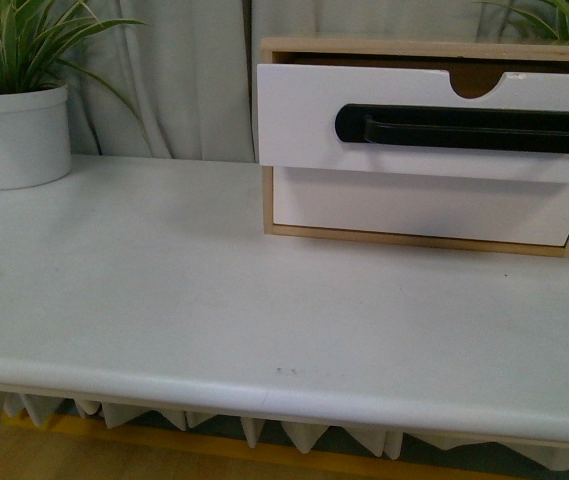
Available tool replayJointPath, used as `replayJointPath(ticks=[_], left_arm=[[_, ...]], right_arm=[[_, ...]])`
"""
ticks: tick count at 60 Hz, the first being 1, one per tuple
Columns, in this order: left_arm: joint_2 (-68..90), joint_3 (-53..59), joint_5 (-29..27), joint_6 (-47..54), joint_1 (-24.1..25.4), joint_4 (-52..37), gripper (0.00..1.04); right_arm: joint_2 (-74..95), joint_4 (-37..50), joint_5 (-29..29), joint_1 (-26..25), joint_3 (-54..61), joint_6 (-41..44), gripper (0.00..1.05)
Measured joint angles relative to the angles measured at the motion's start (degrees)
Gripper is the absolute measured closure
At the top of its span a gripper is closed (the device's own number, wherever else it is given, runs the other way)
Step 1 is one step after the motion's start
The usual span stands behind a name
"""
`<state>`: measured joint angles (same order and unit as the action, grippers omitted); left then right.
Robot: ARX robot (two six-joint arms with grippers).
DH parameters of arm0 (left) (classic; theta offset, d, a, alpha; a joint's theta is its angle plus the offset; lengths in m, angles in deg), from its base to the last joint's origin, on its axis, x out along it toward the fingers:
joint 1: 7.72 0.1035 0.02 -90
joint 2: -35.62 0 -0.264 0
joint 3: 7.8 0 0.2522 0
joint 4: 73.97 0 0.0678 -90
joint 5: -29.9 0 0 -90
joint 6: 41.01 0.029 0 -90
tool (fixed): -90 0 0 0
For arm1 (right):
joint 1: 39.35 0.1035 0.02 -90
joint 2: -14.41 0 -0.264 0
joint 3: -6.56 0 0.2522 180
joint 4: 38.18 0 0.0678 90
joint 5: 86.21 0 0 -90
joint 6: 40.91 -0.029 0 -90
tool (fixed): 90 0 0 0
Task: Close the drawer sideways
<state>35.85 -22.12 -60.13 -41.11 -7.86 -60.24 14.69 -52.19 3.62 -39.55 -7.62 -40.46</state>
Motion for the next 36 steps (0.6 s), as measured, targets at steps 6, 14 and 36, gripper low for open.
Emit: replayJointPath(ticks=[6,14,36], left_arm=[[2.4,-1.4,-10.4,4.6,-3.4,4.2,0.06],[12.6,-2.7,-27.1,22.2,-13.7,-1.3,0.06],[43.9,-9.9,-12.5,68.4,-23.3,-43.7,0.06]], right_arm=[[7.5,-11.5,-3.5,-0.8,-4.9,-6.3,0.09],[19.3,-9.3,-6.1,-3.7,-9.4,-8.5,0.09],[41.5,-6.2,-9.8,-7.8,-28.5,24.8,0.09]])
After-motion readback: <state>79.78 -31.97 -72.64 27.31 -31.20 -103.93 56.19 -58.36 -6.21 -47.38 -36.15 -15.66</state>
